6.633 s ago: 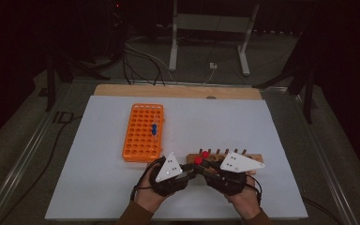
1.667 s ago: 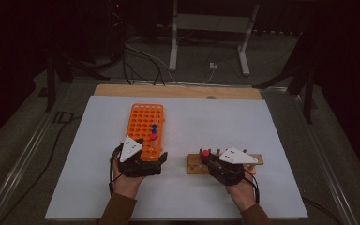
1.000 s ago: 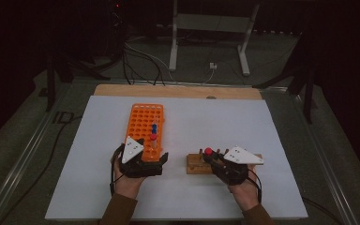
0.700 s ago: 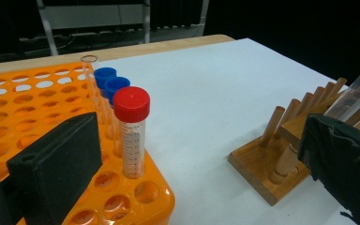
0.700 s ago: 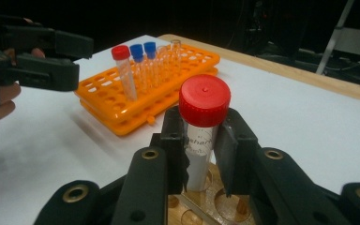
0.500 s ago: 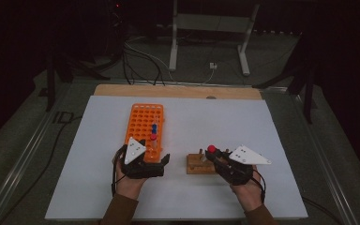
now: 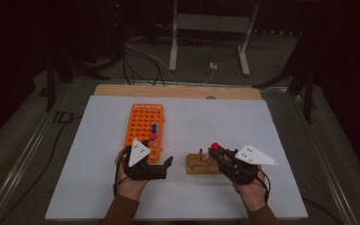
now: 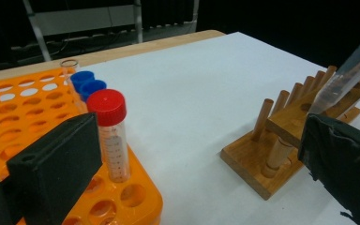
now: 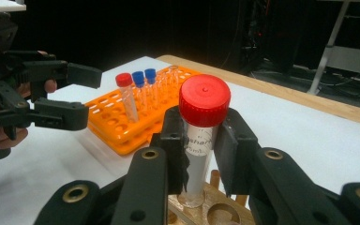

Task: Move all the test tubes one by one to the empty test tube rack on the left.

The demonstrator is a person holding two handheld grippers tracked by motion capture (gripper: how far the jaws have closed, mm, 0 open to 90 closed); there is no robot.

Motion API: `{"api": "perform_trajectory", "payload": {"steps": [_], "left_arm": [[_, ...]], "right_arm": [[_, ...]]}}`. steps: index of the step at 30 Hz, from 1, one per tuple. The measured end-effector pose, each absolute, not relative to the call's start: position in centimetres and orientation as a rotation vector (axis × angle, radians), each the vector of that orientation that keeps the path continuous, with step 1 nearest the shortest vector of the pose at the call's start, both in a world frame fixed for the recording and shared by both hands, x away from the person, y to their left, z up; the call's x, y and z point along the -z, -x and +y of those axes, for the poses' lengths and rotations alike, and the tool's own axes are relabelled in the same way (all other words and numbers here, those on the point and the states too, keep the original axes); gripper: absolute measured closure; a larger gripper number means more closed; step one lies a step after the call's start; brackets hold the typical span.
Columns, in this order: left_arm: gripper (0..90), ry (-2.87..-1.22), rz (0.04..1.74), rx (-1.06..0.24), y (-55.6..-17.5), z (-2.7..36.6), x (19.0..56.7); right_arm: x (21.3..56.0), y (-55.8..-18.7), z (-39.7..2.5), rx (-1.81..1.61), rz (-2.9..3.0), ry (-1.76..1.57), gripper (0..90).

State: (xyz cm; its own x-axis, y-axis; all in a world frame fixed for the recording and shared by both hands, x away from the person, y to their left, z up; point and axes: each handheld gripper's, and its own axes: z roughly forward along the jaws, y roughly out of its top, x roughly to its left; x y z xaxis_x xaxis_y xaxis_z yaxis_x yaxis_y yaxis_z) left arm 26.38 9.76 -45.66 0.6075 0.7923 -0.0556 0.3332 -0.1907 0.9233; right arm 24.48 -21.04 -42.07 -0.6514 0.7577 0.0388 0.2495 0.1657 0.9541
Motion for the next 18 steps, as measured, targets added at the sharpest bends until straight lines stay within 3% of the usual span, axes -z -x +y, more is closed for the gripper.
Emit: {"api": "perform_trajectory", "payload": {"steps": [18], "left_arm": [[2.7,-1.803,0.831,-0.498,-25.7,8.4,45.1]], "right_arm": [[41.1,-23.5,-20.3,-1.528,2.018,-0.882,74.3]]}}
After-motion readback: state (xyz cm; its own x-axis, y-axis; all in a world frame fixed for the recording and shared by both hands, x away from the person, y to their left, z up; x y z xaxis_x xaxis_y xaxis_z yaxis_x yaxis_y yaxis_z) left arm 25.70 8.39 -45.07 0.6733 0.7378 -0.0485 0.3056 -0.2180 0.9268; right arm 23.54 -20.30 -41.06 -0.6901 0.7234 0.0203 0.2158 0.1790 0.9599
